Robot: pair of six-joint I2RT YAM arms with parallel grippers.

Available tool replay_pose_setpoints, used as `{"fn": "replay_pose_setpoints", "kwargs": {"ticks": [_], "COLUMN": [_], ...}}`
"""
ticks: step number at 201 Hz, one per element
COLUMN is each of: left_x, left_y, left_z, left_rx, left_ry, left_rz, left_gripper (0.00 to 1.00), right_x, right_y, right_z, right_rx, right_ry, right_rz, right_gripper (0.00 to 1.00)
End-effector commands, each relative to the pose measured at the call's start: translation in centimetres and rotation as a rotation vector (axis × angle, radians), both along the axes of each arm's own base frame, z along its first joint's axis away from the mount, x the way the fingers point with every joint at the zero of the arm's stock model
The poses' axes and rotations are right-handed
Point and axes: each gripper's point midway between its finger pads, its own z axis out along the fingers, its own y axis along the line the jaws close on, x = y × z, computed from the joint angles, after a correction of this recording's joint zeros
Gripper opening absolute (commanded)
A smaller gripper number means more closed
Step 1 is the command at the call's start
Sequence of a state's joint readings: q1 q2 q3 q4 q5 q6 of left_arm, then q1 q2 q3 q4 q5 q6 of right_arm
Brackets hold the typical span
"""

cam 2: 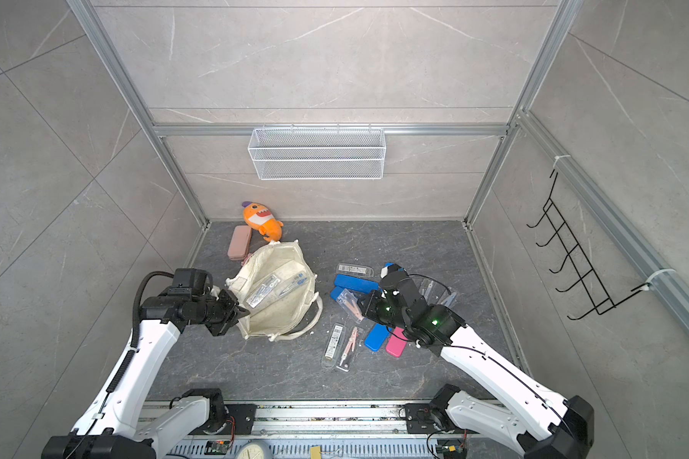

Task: Take out the compass set from the canvas bag
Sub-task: Place the compass set at the center of the board.

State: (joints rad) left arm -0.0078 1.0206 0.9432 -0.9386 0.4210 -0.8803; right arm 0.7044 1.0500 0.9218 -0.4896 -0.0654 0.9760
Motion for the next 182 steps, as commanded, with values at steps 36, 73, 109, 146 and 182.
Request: {"fn": "replay_pose_setpoints", "kwargs": {"ticks": [36, 73, 109, 146, 182], "left_x": [0.4, 0.5, 0.6, 0.0, -1.2], "left_y": [2.9, 3.8, 3.6, 3.3, 2.9], "left_z": [1.6, 2.0, 2.0, 1.8, 0.5], "left_rx": [-0.002, -0.015, -0.034, -0.036, -0.04], "left_ry": [-0.042, -0.05, -0.052, -0.047, -0.023], "left_rz": [0.05, 0.073, 0.074, 0.039, 0.032], "left_gripper": [0.0, 0.0, 0.0, 0.0, 0.0], "right_x": [6.6, 11.7, 15.5, 16.7, 15.9], "right_y": [5.1, 8.0, 9.9, 10.3, 10.5], "right_z": [-2.6, -3.5, -6.1, -9.5, -11.6], "right_rx": [0.014, -0.002, -0.019, -0.039, -0.028], "right_ry": [0.023, 0.006, 0.038, 0.1, 0.146], "right_rz": [-0.046, -0.109, -0.19, -0.248, -0.264], "right_gripper": [0.12, 0.13, 0.13, 0.13, 0.14]}}
